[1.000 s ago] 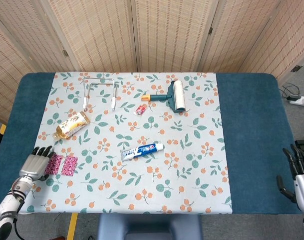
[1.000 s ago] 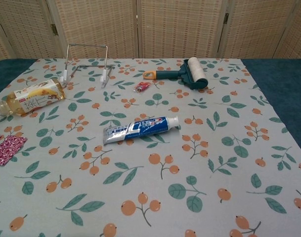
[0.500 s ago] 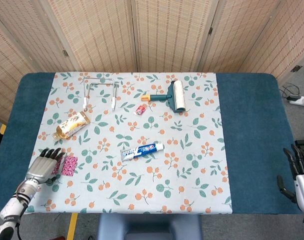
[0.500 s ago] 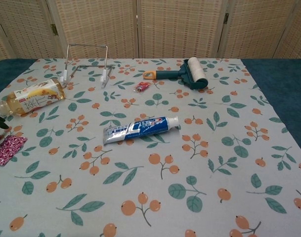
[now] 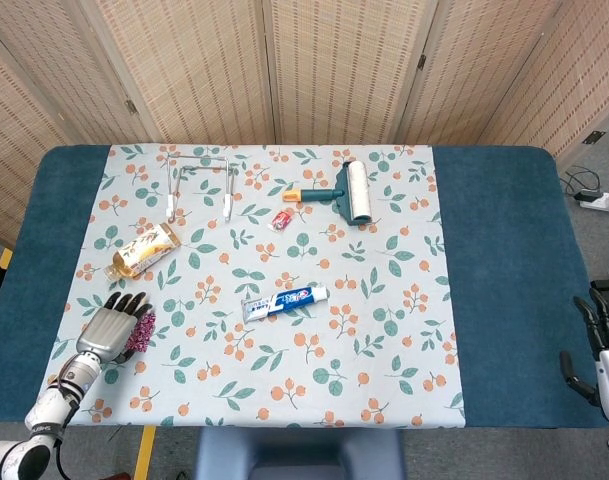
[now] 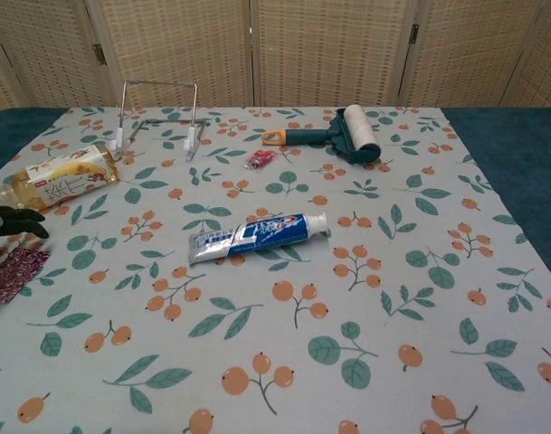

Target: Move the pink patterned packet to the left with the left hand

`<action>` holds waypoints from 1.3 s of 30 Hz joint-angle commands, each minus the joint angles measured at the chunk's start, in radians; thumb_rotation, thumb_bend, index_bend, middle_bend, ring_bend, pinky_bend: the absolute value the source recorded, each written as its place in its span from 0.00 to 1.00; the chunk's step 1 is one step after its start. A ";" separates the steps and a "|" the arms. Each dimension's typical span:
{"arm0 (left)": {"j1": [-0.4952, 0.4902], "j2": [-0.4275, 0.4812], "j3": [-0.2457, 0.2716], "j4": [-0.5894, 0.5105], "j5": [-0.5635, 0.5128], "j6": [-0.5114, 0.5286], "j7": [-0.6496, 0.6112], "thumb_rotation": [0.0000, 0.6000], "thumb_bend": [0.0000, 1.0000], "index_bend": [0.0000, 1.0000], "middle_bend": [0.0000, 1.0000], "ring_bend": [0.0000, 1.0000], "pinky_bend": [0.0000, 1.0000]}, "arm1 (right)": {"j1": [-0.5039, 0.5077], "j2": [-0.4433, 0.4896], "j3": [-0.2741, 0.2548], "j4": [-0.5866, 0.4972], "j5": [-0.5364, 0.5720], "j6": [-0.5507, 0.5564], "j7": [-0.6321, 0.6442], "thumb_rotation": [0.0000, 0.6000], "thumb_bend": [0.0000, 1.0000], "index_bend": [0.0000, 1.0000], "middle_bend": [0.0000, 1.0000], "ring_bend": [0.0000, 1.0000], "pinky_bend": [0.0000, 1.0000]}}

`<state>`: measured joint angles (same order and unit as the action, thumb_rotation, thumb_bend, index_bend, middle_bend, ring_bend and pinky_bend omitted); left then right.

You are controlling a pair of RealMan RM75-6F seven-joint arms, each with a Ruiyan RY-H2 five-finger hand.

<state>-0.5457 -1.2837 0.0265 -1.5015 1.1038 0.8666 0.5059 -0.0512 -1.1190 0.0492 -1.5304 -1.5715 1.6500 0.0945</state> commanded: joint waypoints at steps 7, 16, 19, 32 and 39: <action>0.001 -0.014 0.013 0.003 -0.032 0.012 0.021 1.00 0.34 0.12 0.00 0.00 0.00 | -0.003 -0.001 0.000 0.007 0.001 0.002 0.005 1.00 0.50 0.00 0.00 0.00 0.00; 0.003 -0.037 0.016 0.034 -0.028 0.022 0.010 1.00 0.34 0.14 0.00 0.00 0.00 | 0.003 -0.003 0.003 0.001 0.000 -0.006 -0.003 1.00 0.49 0.00 0.00 0.00 0.00; 0.003 -0.038 0.020 0.036 -0.026 0.022 0.009 1.00 0.34 0.15 0.00 0.00 0.00 | 0.004 -0.003 0.002 0.001 0.002 -0.009 -0.004 1.00 0.49 0.00 0.00 0.00 0.00; 0.006 -0.050 0.023 0.057 -0.028 0.029 0.006 1.00 0.34 0.20 0.00 0.00 0.00 | 0.004 -0.004 0.003 0.000 0.001 -0.008 -0.006 1.00 0.50 0.00 0.00 0.00 0.00; 0.014 -0.052 0.024 0.055 -0.002 0.052 -0.006 1.00 0.34 0.25 0.00 0.00 0.00 | 0.005 -0.004 0.004 0.000 0.000 -0.008 -0.007 1.00 0.49 0.00 0.00 0.00 0.00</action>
<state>-0.5332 -1.3365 0.0501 -1.4436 1.0966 0.9135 0.5014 -0.0460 -1.1229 0.0532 -1.5308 -1.5715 1.6418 0.0878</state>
